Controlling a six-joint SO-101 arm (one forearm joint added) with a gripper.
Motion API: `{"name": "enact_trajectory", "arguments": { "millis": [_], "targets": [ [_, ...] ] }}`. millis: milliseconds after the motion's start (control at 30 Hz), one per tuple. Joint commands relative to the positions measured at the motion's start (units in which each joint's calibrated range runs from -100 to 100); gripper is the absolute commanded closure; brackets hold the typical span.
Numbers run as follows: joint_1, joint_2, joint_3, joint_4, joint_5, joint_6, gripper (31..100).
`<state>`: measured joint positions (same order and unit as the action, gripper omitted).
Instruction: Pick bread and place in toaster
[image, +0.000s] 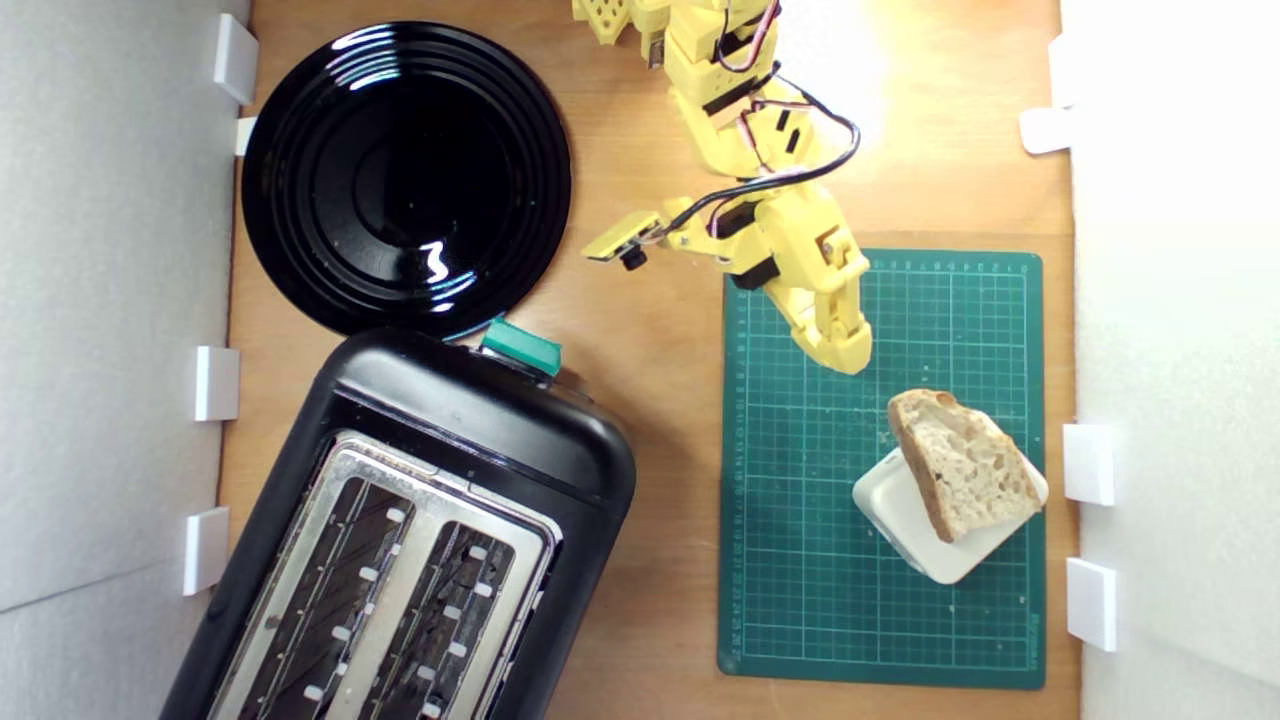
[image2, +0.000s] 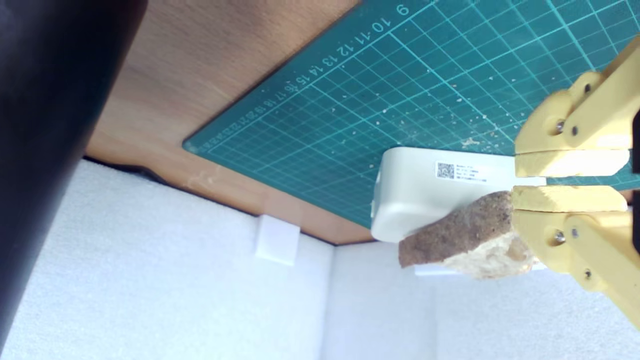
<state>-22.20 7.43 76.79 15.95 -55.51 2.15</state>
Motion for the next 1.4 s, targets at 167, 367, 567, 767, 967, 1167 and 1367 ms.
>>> {"name": "enact_trajectory", "arguments": {
  "millis": [167,367,567,767,967,1167,1367],
  "targets": [
    [-0.77,-0.53,-1.58,0.19,-2.09,-0.13,79.4],
    [-0.20,-0.36,-1.58,0.73,-2.09,0.29,78.9],
    [-0.29,-0.11,-1.58,1.10,-1.91,0.29,78.5],
    [-1.09,-0.03,-1.58,1.64,-1.91,-0.08,78.7],
    [-1.41,2.38,-1.76,1.64,-2.00,-0.34,68.8],
    [-2.54,4.46,-1.94,1.01,-2.26,-1.70,53.5],
    [-2.54,4.46,-2.12,1.46,-2.26,-2.33,48.0]
  ]
}}
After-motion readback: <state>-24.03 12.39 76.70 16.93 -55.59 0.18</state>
